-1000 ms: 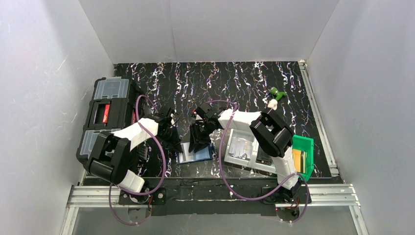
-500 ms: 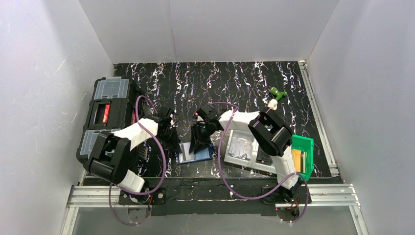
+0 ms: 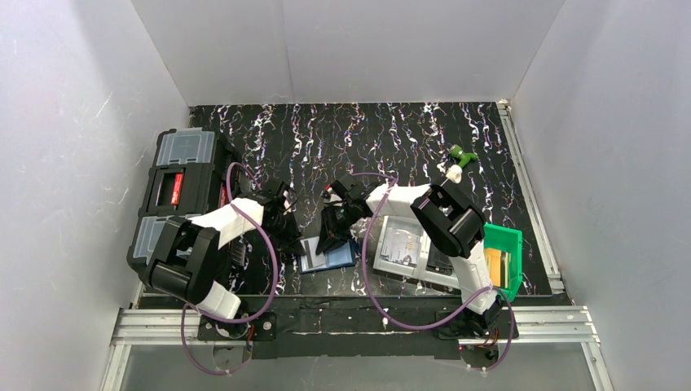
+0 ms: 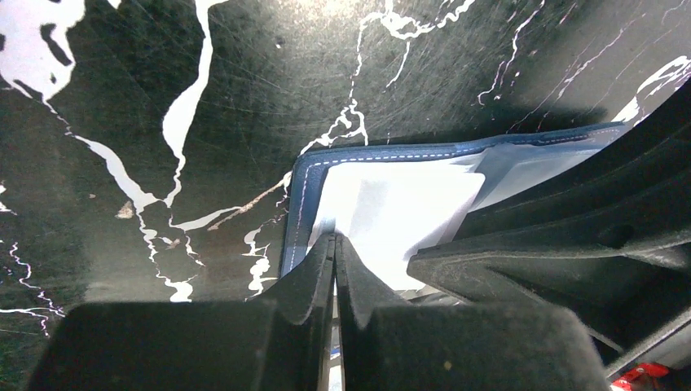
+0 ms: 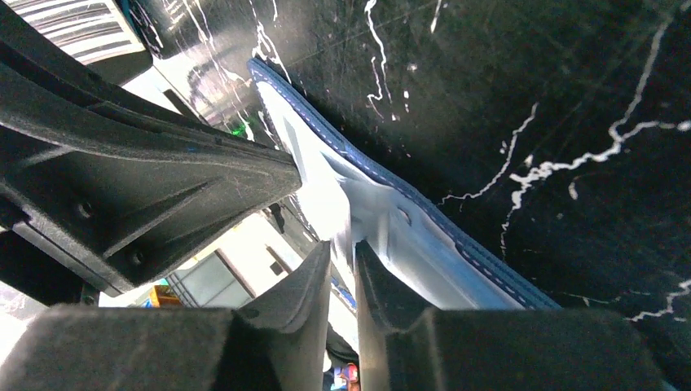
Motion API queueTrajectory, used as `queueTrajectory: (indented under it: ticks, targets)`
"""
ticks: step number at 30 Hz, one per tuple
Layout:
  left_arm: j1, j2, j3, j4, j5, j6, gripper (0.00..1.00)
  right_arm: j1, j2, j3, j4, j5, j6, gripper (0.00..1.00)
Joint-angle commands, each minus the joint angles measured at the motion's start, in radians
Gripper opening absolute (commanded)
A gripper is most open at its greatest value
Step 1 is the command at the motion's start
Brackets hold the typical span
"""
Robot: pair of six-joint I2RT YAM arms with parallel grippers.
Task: Take the credit cards out of the card holder
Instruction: Remove the credit card from the card holder.
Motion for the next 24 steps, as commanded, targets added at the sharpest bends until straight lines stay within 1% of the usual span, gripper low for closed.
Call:
queueTrajectory:
  ticks: [1,3,9,17,24]
  targets:
    - [-0.017,0.045,-0.036,0.010,-0.043,-0.011,0.00,0.003,0.003,-0.021,0.064,-0.041,0.026,0.23]
    - [-0.017,0.048,-0.037,0.004,-0.057,-0.015,0.00,0.000,0.000,-0.037,0.075,-0.042,0.032,0.21]
    - [-0.017,0.048,-0.034,-0.042,-0.112,-0.011,0.00,-0.022,-0.014,-0.095,0.131,-0.054,0.054,0.22]
    - [-0.017,0.070,-0.025,-0.046,-0.117,-0.019,0.00,-0.029,-0.025,-0.130,0.185,-0.067,0.088,0.22]
    - [-0.017,0.060,-0.018,-0.065,-0.137,-0.016,0.00,-0.038,-0.036,-0.145,0.203,-0.063,0.099,0.13]
